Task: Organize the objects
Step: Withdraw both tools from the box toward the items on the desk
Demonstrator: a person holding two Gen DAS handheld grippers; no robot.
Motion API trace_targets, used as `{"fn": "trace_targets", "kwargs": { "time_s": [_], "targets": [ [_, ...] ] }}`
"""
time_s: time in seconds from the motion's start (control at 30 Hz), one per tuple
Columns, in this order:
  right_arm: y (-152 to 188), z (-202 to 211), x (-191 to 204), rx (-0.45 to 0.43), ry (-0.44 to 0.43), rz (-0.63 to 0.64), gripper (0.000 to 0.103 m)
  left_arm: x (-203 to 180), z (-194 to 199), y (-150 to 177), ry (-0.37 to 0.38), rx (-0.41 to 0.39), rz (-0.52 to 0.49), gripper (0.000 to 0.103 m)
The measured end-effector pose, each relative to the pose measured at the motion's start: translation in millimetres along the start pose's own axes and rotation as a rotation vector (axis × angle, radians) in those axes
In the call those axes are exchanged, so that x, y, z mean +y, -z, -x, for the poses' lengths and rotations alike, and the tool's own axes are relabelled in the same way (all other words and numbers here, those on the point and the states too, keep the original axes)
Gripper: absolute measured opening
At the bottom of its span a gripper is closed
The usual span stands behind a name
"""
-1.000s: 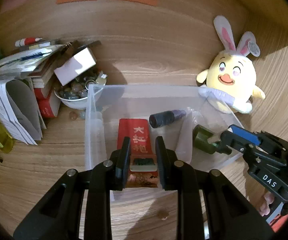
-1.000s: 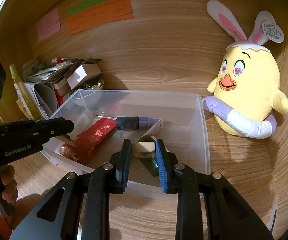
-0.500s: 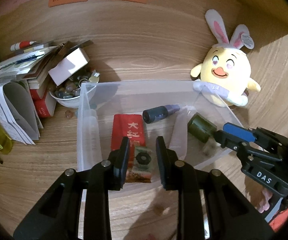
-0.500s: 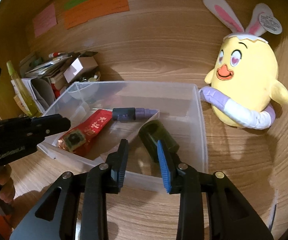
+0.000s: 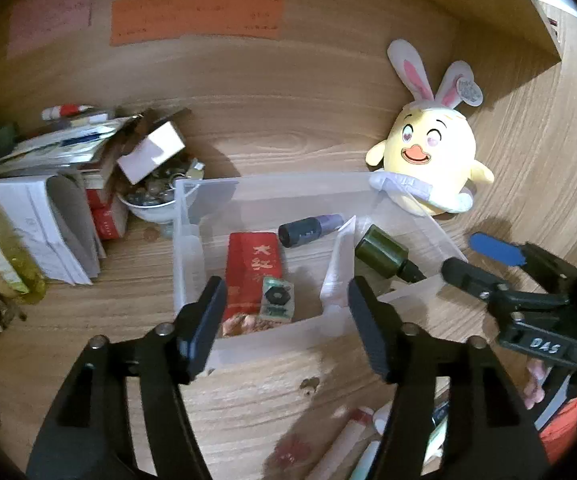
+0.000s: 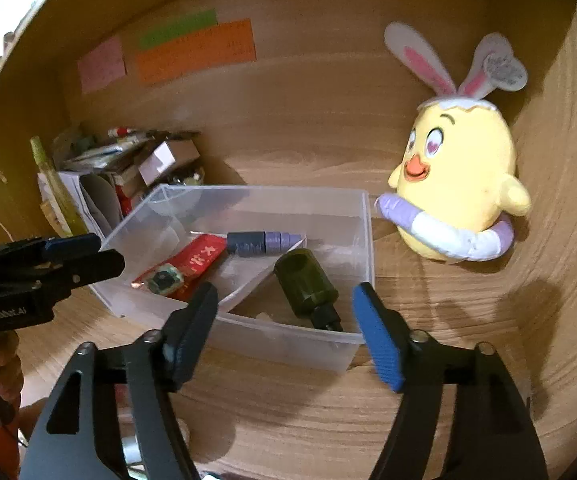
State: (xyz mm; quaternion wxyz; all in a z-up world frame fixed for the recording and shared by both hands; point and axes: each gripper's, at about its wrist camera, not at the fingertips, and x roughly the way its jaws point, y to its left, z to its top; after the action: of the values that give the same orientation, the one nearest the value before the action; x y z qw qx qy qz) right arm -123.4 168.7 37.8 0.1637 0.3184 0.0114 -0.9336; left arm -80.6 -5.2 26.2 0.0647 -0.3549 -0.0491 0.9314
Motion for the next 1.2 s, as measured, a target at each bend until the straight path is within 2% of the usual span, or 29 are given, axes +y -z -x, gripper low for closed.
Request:
{"fn": "trace_targets", "kwargs": {
  "time_s": [0.07, 0.17, 0.23, 0.53, 0.9, 1.2],
  "targets": [
    [1, 7, 1, -0.013, 0.001, 0.003, 0.077, 1, 5, 3, -0.011, -0.008, 0.002, 0.078],
    [4, 19, 4, -0.03, -0.003, 0.012, 0.081, 4, 11, 8, -0.025, -0.011, 0.003, 0.088],
    [7, 25, 7, -0.035, -0.006, 0.028, 0.082, 6, 14, 12, -0.032, -0.008, 0.003, 0.091],
    [31, 25, 5, 0.036, 0.001, 0.05, 0.082, 11, 10, 35, -0.066, 0.042, -0.014, 0.091],
    [70, 29, -2, 0.14, 0.017, 0.032, 0.082, 9, -8, 61, -0.051, 0.129, -0.013, 0.091],
    [104, 32, 1, 0.227, -0.025, 0.005, 0.082, 11, -18, 73, -0.05, 0.178, 0.01, 0.091]
  ]
}}
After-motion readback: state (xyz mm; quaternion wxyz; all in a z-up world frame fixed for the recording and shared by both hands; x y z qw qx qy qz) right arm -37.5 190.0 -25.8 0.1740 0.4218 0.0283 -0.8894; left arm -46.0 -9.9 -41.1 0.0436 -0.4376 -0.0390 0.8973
